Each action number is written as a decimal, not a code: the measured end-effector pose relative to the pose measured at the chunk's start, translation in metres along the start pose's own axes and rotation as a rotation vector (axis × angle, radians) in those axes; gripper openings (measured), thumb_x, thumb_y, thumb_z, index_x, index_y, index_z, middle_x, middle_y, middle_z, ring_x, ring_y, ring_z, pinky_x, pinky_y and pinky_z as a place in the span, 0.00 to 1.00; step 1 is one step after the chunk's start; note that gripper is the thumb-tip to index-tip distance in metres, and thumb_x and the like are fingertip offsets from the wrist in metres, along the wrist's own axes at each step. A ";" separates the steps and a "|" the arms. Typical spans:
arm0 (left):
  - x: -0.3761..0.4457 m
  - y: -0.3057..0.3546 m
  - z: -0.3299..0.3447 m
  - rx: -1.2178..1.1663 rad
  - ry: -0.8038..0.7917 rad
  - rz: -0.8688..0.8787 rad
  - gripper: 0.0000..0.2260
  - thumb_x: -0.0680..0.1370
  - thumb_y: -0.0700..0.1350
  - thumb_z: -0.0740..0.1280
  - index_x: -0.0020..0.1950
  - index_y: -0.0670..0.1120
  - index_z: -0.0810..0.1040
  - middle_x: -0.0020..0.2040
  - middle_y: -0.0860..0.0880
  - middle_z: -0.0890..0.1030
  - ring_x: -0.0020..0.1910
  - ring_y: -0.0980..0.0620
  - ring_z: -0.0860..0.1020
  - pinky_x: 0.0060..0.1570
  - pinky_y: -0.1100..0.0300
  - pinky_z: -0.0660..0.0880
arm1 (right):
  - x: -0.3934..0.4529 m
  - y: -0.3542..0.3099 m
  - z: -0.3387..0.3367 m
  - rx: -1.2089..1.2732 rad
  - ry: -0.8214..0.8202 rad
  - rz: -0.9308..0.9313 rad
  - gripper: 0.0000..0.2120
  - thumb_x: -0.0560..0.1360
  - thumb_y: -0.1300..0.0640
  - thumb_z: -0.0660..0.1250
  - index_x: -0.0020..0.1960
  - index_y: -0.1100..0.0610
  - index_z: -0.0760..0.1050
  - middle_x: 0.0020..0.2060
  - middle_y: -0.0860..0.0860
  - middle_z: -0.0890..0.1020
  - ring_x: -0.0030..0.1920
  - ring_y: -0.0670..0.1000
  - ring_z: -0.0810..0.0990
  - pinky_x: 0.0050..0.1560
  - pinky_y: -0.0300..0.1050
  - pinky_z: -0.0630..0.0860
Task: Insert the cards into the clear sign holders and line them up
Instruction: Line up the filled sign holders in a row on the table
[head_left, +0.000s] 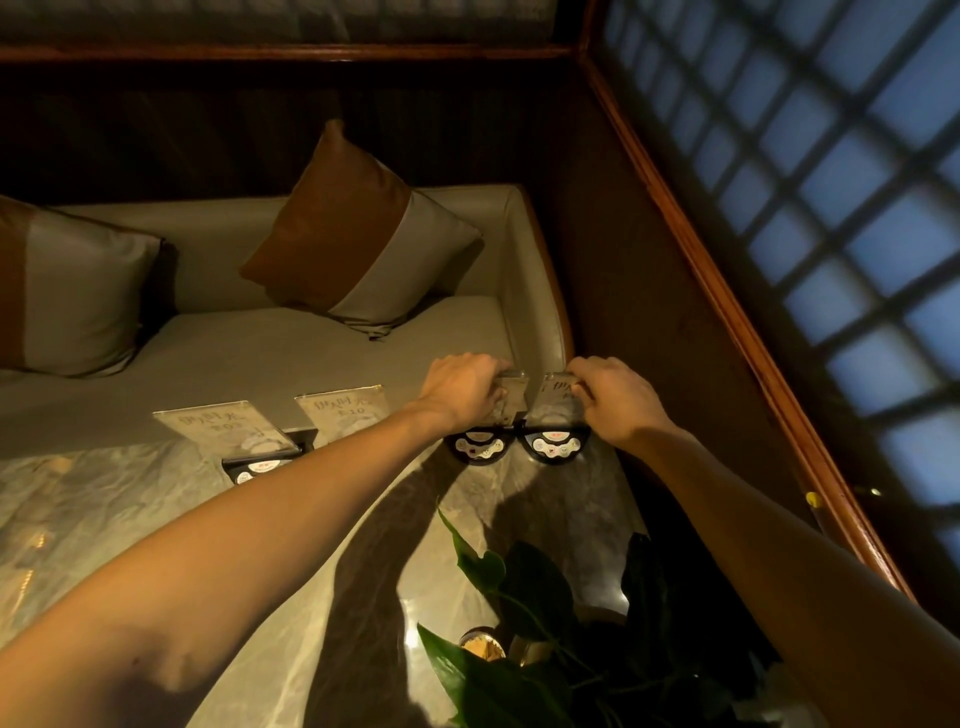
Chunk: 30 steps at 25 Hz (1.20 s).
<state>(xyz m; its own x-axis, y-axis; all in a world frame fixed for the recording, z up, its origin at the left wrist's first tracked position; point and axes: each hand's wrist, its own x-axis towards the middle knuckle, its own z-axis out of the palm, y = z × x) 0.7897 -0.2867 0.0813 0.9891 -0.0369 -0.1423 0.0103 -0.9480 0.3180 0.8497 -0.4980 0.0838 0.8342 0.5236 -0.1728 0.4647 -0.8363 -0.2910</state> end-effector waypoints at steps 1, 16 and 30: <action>0.000 -0.001 0.000 -0.006 0.001 -0.003 0.11 0.80 0.47 0.65 0.62 0.54 0.78 0.56 0.49 0.84 0.56 0.44 0.81 0.51 0.50 0.75 | 0.000 0.000 0.000 0.008 -0.004 -0.006 0.11 0.83 0.57 0.60 0.63 0.51 0.73 0.55 0.48 0.78 0.56 0.48 0.73 0.53 0.43 0.68; -0.001 -0.004 -0.008 -0.200 -0.054 -0.055 0.17 0.75 0.47 0.71 0.64 0.51 0.78 0.59 0.48 0.83 0.58 0.46 0.80 0.55 0.47 0.78 | 0.003 -0.001 0.002 -0.064 -0.009 -0.007 0.17 0.81 0.57 0.63 0.70 0.53 0.70 0.65 0.53 0.76 0.69 0.55 0.69 0.72 0.59 0.65; -0.098 -0.139 -0.090 -0.076 -0.156 -0.276 0.41 0.65 0.58 0.79 0.75 0.53 0.68 0.72 0.49 0.73 0.70 0.46 0.72 0.67 0.45 0.71 | 0.022 -0.166 -0.003 0.035 0.032 -0.408 0.31 0.77 0.46 0.66 0.77 0.53 0.63 0.74 0.54 0.70 0.75 0.56 0.66 0.78 0.59 0.52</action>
<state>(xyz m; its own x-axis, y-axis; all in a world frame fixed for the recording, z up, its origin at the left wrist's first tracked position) 0.7047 -0.1228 0.1349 0.9132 0.1643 -0.3730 0.2915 -0.9030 0.3158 0.7923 -0.3481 0.1312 0.5923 0.8057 -0.0075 0.7496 -0.5544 -0.3616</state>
